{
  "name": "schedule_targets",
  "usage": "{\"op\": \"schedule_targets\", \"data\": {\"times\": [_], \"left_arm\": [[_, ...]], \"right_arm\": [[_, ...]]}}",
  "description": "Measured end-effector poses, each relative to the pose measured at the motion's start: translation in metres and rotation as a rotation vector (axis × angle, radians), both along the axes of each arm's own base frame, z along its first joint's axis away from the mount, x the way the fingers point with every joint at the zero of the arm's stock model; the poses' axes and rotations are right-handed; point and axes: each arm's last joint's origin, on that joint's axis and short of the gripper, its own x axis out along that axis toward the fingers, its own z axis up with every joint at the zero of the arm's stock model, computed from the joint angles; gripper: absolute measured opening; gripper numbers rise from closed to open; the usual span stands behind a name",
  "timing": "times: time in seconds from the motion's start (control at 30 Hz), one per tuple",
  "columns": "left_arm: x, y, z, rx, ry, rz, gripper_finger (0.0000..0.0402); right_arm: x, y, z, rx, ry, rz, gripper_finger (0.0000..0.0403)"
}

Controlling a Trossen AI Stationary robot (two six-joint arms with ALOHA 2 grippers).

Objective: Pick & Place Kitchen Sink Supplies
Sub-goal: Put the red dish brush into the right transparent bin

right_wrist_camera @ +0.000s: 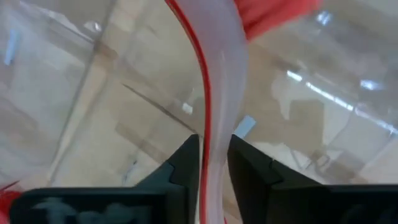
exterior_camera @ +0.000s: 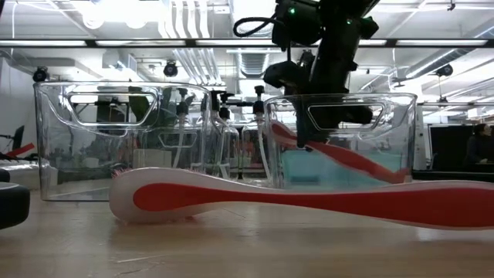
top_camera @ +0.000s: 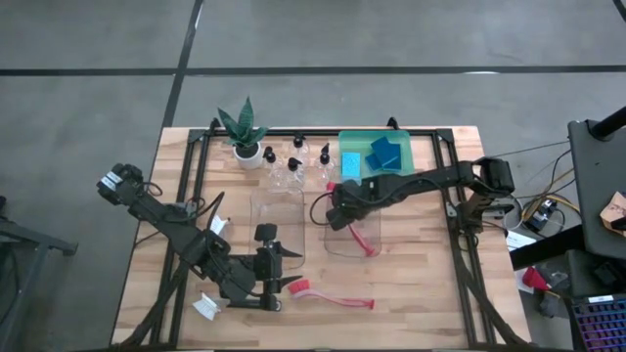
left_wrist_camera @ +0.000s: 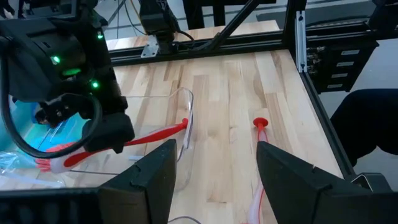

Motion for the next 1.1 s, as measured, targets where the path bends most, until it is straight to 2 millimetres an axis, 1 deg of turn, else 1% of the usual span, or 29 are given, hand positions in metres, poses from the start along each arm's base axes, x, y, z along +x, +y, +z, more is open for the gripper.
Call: {"op": "schedule_targets", "data": {"times": [0.13,0.23,0.33,0.43,0.57,0.63,0.73,0.8,1.0,1.03,1.1], "left_arm": [[0.000,0.000,0.000,-0.009,0.000,0.003,0.0213],[0.000,0.000,0.000,-0.010,0.000,0.004,0.0213],[0.000,0.000,0.000,-0.012,0.000,0.005,0.0213],[0.000,0.000,0.000,-0.015,-0.001,0.006,0.0213],[0.000,0.000,0.000,-0.017,-0.001,0.007,0.0213],[0.000,0.000,0.000,-0.017,-0.001,0.007,0.0213],[0.000,0.000,0.000,-0.018,-0.001,0.007,0.0214],[0.000,0.000,0.000,-0.018,-0.001,0.006,0.0213],[0.000,0.000,0.000,-0.018,-0.001,0.006,0.0213],[0.000,0.000,0.000,-0.018,-0.001,0.006,0.0213],[0.000,0.000,0.000,-0.018,0.000,0.006,0.0214]], "right_arm": [[0.002,-0.001,0.010,-0.037,-0.031,0.052,0.0123],[0.002,-0.001,0.013,-0.089,-0.032,0.081,0.0157],[0.003,-0.002,0.015,-0.128,-0.036,0.110,0.0182],[0.003,-0.003,0.014,-0.165,-0.026,0.132,0.0196],[-0.001,-0.007,0.008,-0.194,0.002,0.120,0.0197],[-0.003,-0.009,0.005,-0.218,0.021,0.121,0.0189],[-0.004,-0.011,0.003,-0.232,0.033,0.129,0.0164],[-0.004,-0.011,0.003,-0.236,0.036,0.139,0.0140],[-0.004,-0.012,0.003,-0.228,0.033,0.141,0.0048],[-0.005,-0.012,0.003,-0.229,0.038,0.141,0.0037],[-0.005,-0.012,0.003,-0.228,0.039,0.139,0.0027]]}}
